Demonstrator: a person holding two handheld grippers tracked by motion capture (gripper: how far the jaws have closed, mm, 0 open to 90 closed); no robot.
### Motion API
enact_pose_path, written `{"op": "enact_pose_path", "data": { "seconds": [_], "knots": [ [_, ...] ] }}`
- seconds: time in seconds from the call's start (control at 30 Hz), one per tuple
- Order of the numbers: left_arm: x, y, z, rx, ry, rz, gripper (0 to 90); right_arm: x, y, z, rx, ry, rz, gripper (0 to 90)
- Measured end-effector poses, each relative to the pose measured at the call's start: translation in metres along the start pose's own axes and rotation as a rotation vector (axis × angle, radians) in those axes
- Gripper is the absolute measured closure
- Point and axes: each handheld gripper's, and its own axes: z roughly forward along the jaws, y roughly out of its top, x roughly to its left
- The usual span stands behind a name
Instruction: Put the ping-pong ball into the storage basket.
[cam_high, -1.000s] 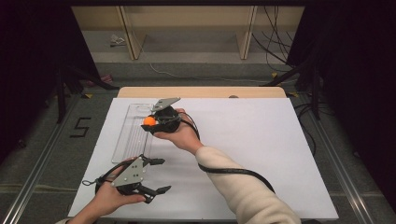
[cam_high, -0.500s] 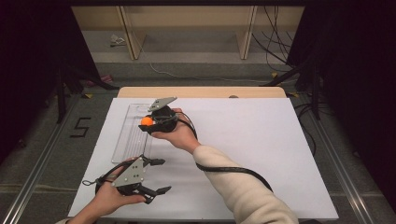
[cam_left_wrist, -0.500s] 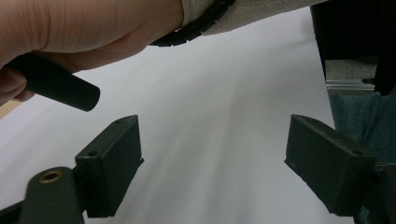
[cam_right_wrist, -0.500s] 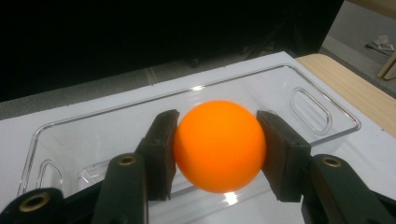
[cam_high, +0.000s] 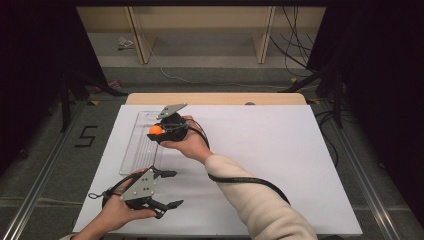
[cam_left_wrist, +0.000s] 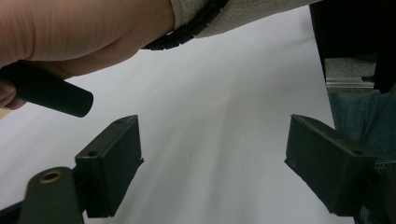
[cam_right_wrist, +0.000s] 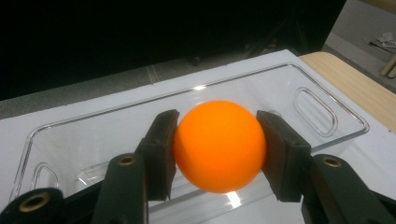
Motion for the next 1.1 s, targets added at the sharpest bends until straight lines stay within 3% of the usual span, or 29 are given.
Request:
{"op": "enact_pose_path", "data": {
  "seconds": [1.1],
  "knots": [
    [0.000,0.000,0.001,0.007,-0.009,0.008,18.2,0.003,0.006,0.017,0.031,0.026,-0.020,51.3]
  ]
}}
